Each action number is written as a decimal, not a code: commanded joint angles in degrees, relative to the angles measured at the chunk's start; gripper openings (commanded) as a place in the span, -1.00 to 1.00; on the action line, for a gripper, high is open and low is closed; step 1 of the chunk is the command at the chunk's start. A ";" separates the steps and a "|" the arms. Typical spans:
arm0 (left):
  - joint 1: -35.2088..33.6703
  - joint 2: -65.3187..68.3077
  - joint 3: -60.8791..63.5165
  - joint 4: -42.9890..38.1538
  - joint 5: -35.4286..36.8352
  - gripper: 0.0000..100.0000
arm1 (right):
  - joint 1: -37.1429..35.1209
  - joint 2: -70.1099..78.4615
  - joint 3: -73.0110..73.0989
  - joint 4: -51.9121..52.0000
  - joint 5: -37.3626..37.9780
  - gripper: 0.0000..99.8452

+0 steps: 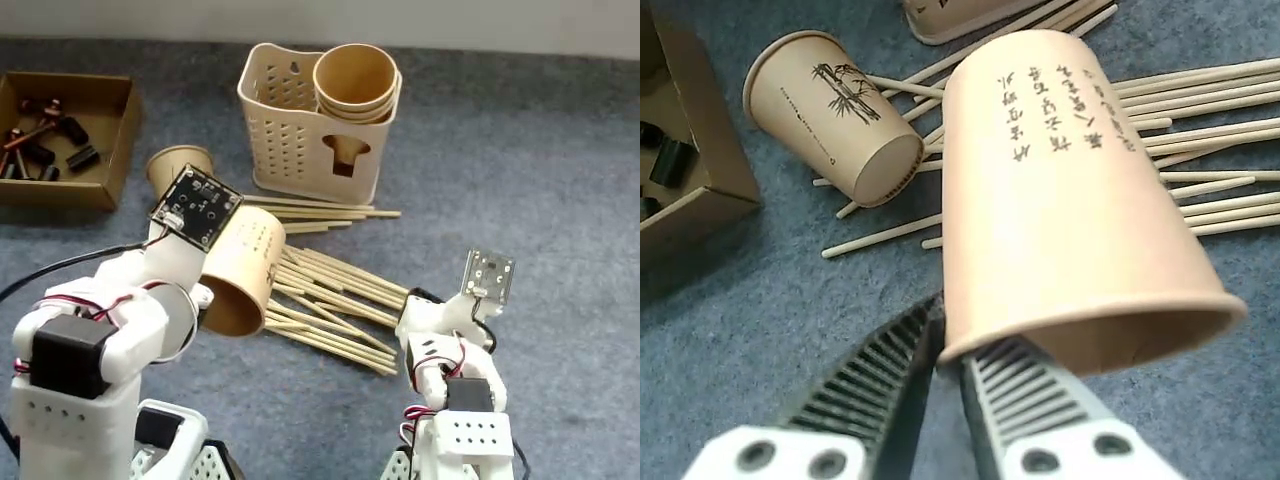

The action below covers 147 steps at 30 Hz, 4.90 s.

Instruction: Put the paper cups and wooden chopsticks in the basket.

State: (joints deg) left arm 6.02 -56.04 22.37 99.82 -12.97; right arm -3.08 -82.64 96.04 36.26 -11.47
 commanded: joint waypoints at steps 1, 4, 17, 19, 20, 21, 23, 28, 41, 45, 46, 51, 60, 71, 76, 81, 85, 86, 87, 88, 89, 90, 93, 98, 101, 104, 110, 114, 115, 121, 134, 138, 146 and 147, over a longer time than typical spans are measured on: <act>-2.68 -0.31 -0.40 0.35 0.62 -0.99 | 0.40 -0.13 6.37 -1.27 -0.18 -0.99; -4.09 -0.31 -0.31 0.35 0.53 -0.99 | 0.40 -0.13 6.37 -1.27 -0.18 -0.99; -6.81 0.13 -0.40 0.35 0.53 -0.99 | 0.40 -0.13 6.37 -1.27 -0.18 -0.99; -6.99 0.22 -0.57 0.26 0.53 -0.99 | 0.40 -0.13 6.37 -1.27 -0.18 -0.99; -6.99 0.22 -0.92 0.26 0.70 -0.99 | 0.40 -0.13 6.37 -1.27 -0.18 -0.99; -6.99 0.22 -1.27 0.26 0.70 -0.99 | 0.40 -0.13 6.37 -1.27 -0.18 -0.99; -6.99 0.22 -2.51 0.26 0.79 -0.99 | 0.40 -0.13 6.37 -1.27 -0.18 -0.99; -6.99 0.22 -6.02 0.26 0.88 -0.99 | 0.40 -0.13 6.37 -1.27 -0.18 -0.99; -7.08 0.22 -10.68 0.35 0.88 -0.99 | 0.40 -0.13 6.37 -1.27 -0.18 -0.99; -7.08 0.31 -10.95 0.35 0.88 -0.99 | 0.40 -0.13 6.37 -1.27 -0.18 -0.99; -7.08 0.31 -11.47 0.35 0.97 -0.99 | 0.40 -0.13 6.37 -1.27 -0.18 -0.99; -7.08 0.31 -15.69 0.70 2.73 -0.99 | 0.40 -0.13 6.37 -1.27 -0.18 -0.99; -6.99 0.40 -17.54 0.70 3.34 -0.99 | 0.40 -0.13 6.37 -1.27 -0.18 -0.99; -6.99 18.33 -21.05 0.70 3.34 -0.99 | 0.40 -0.13 6.37 -1.27 -0.18 -0.99; -6.99 24.40 -20.00 0.70 3.34 -0.99 | 0.40 -0.13 6.37 -1.27 -0.18 -0.99; -6.99 25.98 -15.87 0.70 3.34 -0.99 | 0.40 -0.13 6.37 -1.27 -0.18 -0.99; -6.99 25.98 -12.00 0.70 3.34 -0.99 | 0.40 -0.13 6.37 -1.27 -0.18 -0.99; -6.99 25.98 -11.30 0.70 3.34 -0.99 | 0.40 -0.13 6.37 -1.27 -0.18 -0.99; -6.99 25.98 -10.59 0.70 3.34 -0.99 | 0.40 -0.13 6.37 -1.27 -0.18 -0.99; -6.99 25.98 -9.89 0.70 3.34 -0.99 | 0.40 -0.13 6.37 -1.27 -0.18 -0.99; -6.99 25.98 -9.27 0.70 3.34 -0.99 | 0.40 -0.13 6.37 -1.27 -0.18 -0.99; -6.99 26.07 -8.66 0.70 3.34 -0.99 | 0.40 -0.13 6.37 -1.27 -0.18 -0.99; -6.99 26.42 -7.43 0.70 3.25 -0.99 | 0.40 -0.13 6.37 -1.27 -0.18 -0.99; -6.99 26.42 -7.52 0.70 3.25 -0.99 | 0.40 -0.13 6.37 -1.27 -0.18 -0.99; -6.99 26.51 -7.25 0.62 3.16 -0.98 | 0.40 -0.13 6.37 -1.27 -0.18 -0.99; -6.99 26.51 -7.25 0.62 2.99 -0.98 | 0.40 -0.13 6.37 -1.27 -0.18 -0.99; -6.73 26.51 -7.25 0.26 2.81 -0.98 | 0.40 -0.13 6.37 -1.27 -0.18 -0.99; -6.73 26.59 -7.16 0.26 2.81 -0.97 | 0.40 -0.13 6.37 -1.27 -0.18 -0.99; -6.73 26.59 -6.81 0.26 2.81 -0.94 | 0.40 -0.13 6.37 -1.27 -0.18 -0.99; -6.73 26.59 -3.12 0.26 2.81 -0.65 | 0.40 -0.13 6.37 -1.27 -0.18 -0.99; -6.90 26.59 2.07 -7.82 2.81 -0.64 | 0.40 -0.13 6.37 -1.27 -0.26 -0.99; -6.90 26.59 2.15 -7.91 2.81 -0.79 | 0.40 -0.13 6.37 -1.27 -0.26 -0.99; -6.81 25.98 -2.15 -4.75 2.81 -0.65 | 0.40 -0.13 6.37 -1.27 -0.26 -0.99; -6.99 25.98 -4.00 -3.43 2.81 -0.62 | 0.40 -0.13 6.37 -1.27 -0.26 -0.99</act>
State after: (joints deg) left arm -0.66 -29.49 23.43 93.67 -10.07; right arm -3.08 -82.64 96.04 36.26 -11.47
